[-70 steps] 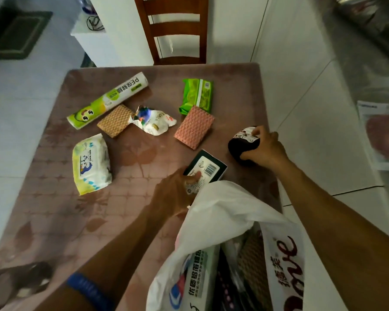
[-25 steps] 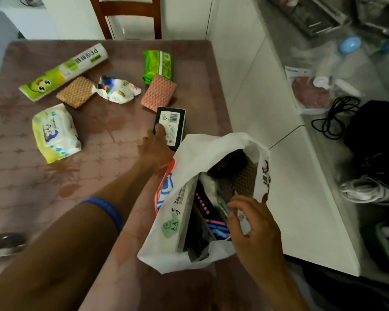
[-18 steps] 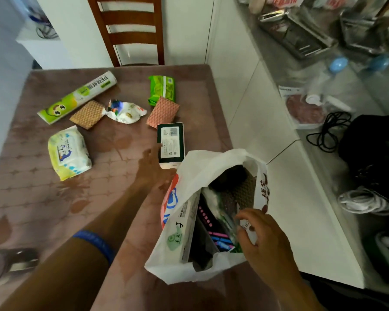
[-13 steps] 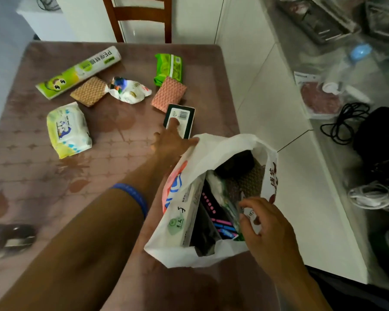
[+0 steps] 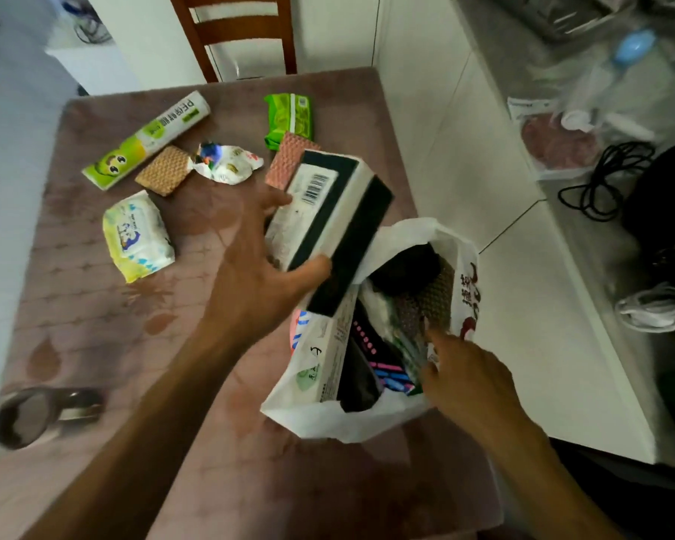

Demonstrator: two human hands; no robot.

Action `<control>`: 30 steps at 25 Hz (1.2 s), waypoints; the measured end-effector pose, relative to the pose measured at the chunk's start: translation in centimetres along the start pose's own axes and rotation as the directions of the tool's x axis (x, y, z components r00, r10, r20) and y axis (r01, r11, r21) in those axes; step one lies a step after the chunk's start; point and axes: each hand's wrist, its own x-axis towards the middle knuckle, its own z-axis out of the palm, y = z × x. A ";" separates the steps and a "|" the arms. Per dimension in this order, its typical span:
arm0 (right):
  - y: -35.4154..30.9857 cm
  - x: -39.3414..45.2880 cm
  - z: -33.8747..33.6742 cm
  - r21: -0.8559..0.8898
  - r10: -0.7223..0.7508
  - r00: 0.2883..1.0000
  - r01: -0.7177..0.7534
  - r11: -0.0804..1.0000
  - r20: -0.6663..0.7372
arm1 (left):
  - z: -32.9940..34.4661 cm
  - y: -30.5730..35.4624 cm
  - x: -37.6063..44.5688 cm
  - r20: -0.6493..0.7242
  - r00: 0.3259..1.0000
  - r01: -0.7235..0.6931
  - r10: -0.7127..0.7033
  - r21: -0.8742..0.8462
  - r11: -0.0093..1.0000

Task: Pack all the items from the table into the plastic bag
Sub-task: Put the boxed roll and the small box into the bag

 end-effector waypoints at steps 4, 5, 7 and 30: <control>1.8 -0.1 -0.1 -0.013 0.082 0.994 -0.083 0.996 -0.065 | 5.6 3.8 -5.4 0.303 0.952 -0.132 0.034 0.310 0.942; 2.2 -0.4 -0.3 -0.019 0.108 0.989 -0.111 0.994 -0.097 | 7.4 3.5 -5.5 0.337 0.941 -0.122 -0.019 0.390 0.913; 3.2 -0.7 -0.8 0.020 0.146 0.976 -0.144 0.989 -0.159 | 10.3 2.5 -4.7 0.425 0.899 -0.127 -0.106 0.483 0.866; 3.2 -5.4 -5.8 0.281 -0.315 0.919 0.246 0.928 0.238 | 0.1 -3.2 -5.7 0.650 0.731 -0.417 -0.208 0.667 0.618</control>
